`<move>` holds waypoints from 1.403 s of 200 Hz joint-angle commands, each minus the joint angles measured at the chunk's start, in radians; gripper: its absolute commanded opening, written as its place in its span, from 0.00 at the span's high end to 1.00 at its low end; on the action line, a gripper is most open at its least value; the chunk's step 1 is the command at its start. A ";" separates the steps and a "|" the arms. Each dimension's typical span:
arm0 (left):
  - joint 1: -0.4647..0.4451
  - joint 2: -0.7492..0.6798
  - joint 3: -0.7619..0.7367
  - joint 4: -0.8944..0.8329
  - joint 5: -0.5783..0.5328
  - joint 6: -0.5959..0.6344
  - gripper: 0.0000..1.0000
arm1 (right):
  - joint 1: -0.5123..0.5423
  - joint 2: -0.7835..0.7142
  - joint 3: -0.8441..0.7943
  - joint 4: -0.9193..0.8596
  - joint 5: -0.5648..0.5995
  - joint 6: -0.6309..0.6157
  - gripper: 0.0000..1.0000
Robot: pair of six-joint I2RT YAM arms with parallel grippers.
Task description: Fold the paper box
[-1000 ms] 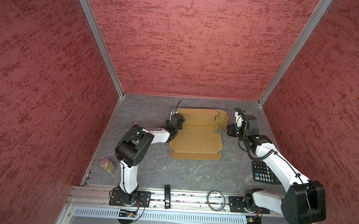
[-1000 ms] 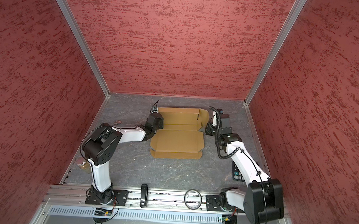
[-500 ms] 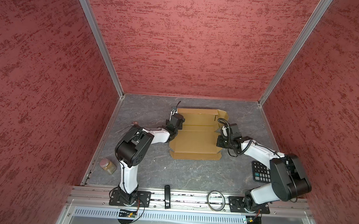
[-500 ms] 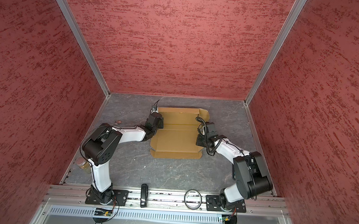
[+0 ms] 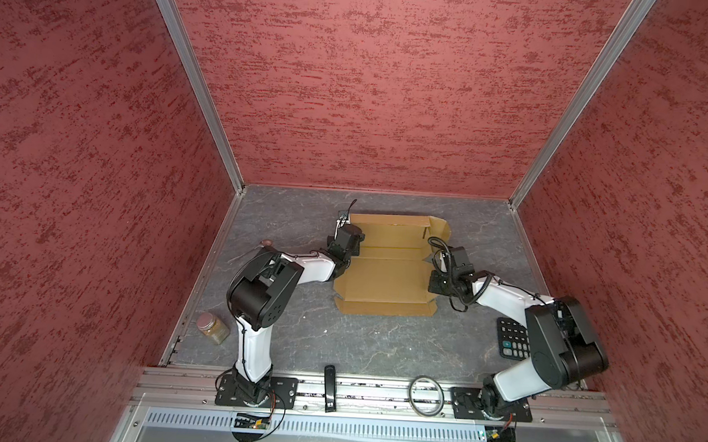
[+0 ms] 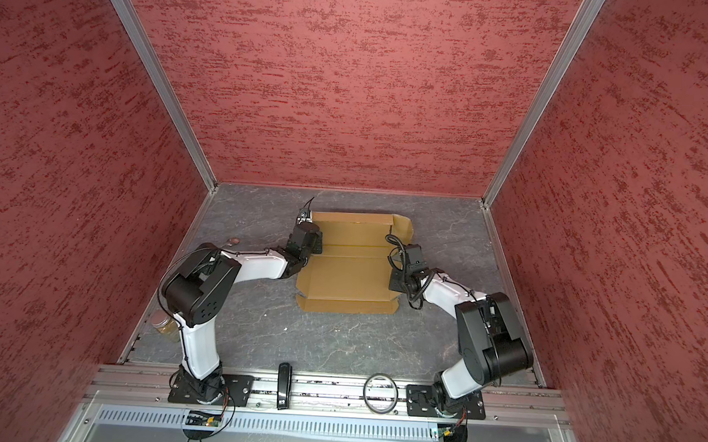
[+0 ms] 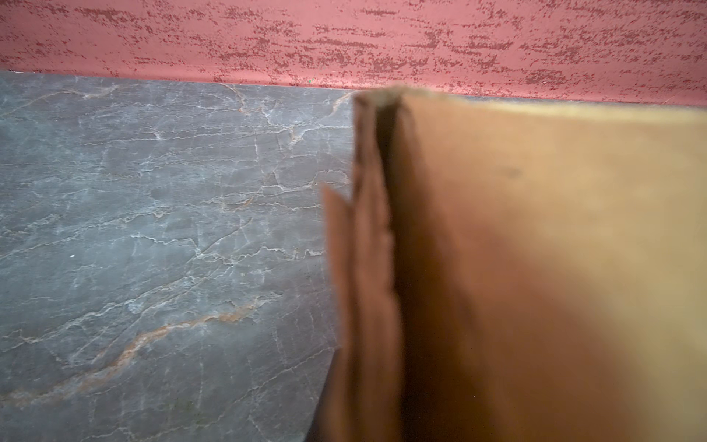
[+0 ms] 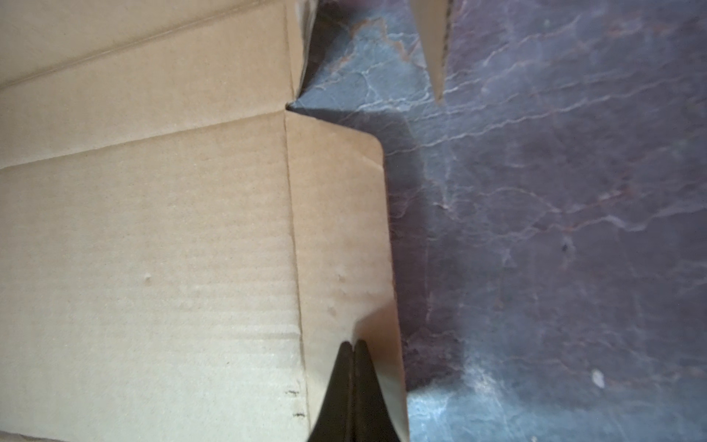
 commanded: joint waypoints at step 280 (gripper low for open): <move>0.001 0.045 0.013 -0.096 0.009 0.008 0.99 | -0.054 0.019 0.327 -0.093 0.185 -0.139 0.69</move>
